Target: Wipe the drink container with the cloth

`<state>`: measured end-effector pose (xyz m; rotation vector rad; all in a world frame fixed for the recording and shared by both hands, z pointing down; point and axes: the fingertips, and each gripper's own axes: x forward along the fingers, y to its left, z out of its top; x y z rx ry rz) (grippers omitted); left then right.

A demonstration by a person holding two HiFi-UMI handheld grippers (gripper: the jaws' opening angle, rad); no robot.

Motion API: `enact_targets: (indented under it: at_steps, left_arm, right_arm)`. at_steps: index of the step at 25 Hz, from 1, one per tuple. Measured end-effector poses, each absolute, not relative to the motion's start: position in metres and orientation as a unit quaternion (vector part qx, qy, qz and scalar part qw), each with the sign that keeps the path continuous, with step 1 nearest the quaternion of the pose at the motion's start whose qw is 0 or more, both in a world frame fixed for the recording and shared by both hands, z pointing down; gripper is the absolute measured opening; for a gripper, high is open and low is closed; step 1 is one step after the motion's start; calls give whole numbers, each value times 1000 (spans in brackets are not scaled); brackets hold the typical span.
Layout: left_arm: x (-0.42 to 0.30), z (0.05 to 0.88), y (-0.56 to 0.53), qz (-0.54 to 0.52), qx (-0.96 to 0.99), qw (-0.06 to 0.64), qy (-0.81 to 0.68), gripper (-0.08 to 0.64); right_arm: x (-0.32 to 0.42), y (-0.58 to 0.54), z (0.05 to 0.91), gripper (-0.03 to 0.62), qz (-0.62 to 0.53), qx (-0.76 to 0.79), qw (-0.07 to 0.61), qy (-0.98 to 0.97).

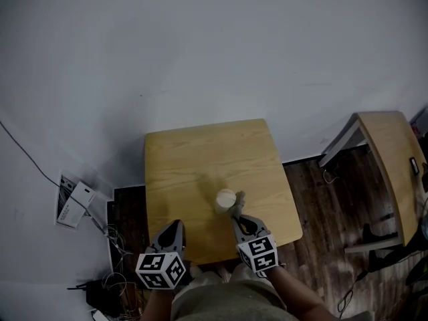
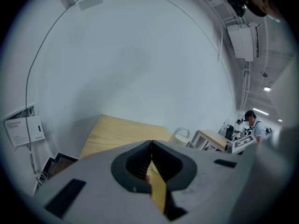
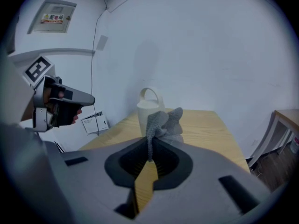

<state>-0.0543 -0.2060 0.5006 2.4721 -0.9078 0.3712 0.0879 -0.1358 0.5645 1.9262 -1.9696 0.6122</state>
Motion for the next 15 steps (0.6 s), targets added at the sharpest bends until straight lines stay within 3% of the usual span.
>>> enact_targets:
  at_steps: [15]
  left_arm:
    - [-58,512,-216,152,920,241,-270,3]
  right_arm:
    - [78,-141,633,14,277,693,192,-638]
